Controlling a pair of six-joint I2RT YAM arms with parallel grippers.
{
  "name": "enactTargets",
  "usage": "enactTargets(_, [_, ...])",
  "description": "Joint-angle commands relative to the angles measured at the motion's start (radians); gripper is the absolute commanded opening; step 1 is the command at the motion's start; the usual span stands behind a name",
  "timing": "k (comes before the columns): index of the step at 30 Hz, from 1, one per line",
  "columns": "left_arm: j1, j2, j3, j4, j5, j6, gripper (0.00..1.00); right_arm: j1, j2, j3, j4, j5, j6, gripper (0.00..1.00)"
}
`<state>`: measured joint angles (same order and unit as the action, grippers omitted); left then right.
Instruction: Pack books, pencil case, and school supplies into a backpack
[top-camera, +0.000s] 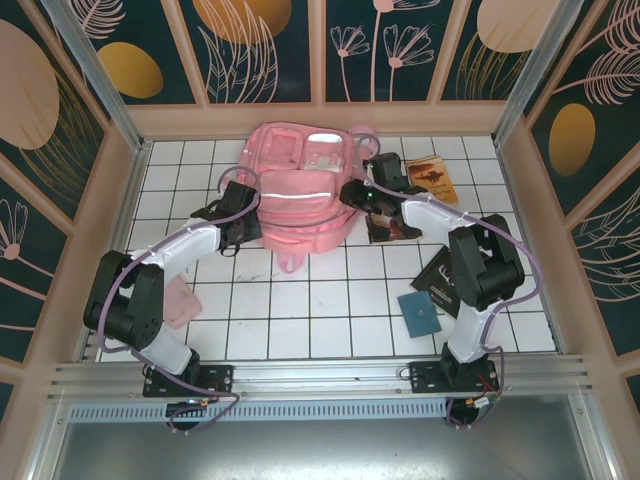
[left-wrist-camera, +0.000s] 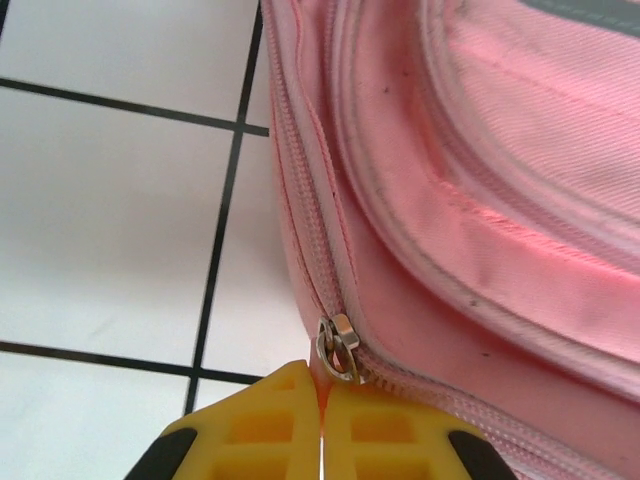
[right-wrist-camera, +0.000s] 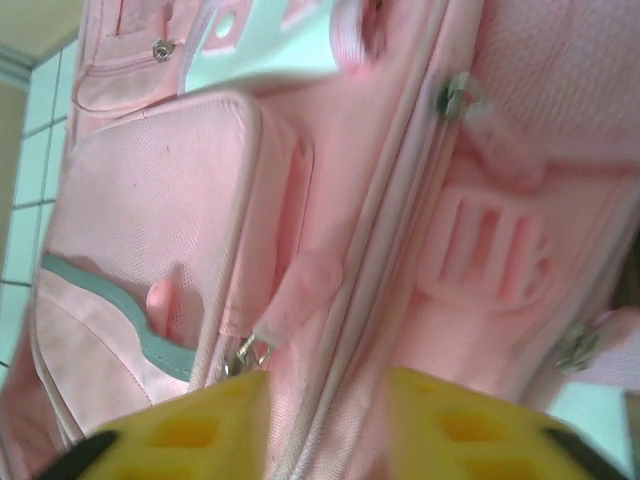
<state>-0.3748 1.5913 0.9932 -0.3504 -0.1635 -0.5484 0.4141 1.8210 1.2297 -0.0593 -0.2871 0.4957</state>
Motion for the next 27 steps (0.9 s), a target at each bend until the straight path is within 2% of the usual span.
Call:
enactTargets(1, [0.015,-0.037,0.004,0.001,0.024,0.072,0.0,-0.011,-0.093,0.05,-0.075,0.006,-0.105,0.47])
enactTargets(5, [0.014,-0.08,-0.041,0.009,0.068,0.084,0.0,0.062,-0.104,0.119,-0.18,0.011,-0.282,0.58])
enactTargets(9, [0.014,-0.122,-0.076,0.038,0.089,0.096,0.0,0.186,-0.02,0.233,-0.281,0.036,-0.512,0.6])
enactTargets(13, [0.013,-0.175,-0.099,0.081,0.176,0.114,0.0,0.253,0.058,0.336,-0.334,-0.127,-0.698,0.62])
enactTargets(15, [0.011,-0.203,-0.107,0.094,0.213,0.12,0.0,0.275,0.082,0.37,-0.344,-0.165,-0.773,0.62])
enactTargets(22, [0.011,-0.277,-0.131,0.091,0.235,0.117,0.0,0.287,0.215,0.51,-0.381,-0.193,-0.907,0.62])
enactTargets(27, [0.01,-0.289,-0.143,0.085,0.241,0.118,0.0,0.288,0.322,0.635,-0.439,-0.2,-0.943,0.61])
